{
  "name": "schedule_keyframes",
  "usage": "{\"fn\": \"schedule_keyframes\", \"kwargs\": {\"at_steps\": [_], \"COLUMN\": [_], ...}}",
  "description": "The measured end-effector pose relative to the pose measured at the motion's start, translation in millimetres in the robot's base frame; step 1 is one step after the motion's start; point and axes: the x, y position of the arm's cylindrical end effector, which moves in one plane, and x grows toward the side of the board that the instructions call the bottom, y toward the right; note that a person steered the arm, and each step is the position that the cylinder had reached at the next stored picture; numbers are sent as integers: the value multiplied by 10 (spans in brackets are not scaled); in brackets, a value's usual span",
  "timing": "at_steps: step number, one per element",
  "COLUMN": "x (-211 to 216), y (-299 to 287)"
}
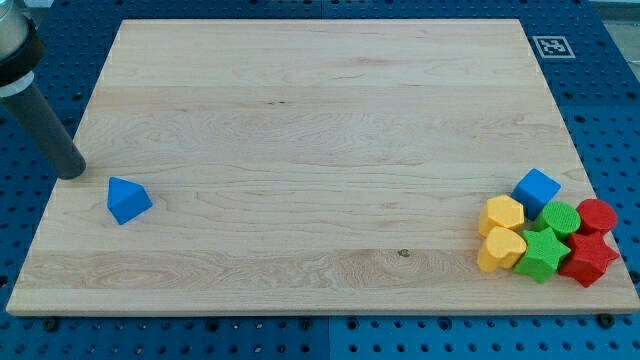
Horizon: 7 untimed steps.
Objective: Move blue triangle towards the center
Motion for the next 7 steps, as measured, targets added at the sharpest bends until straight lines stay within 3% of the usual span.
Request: {"fn": "schedule_keyframes", "kwargs": {"at_steps": [3,4,7], "x": [535,509,500], "y": [713,999,1075]}}
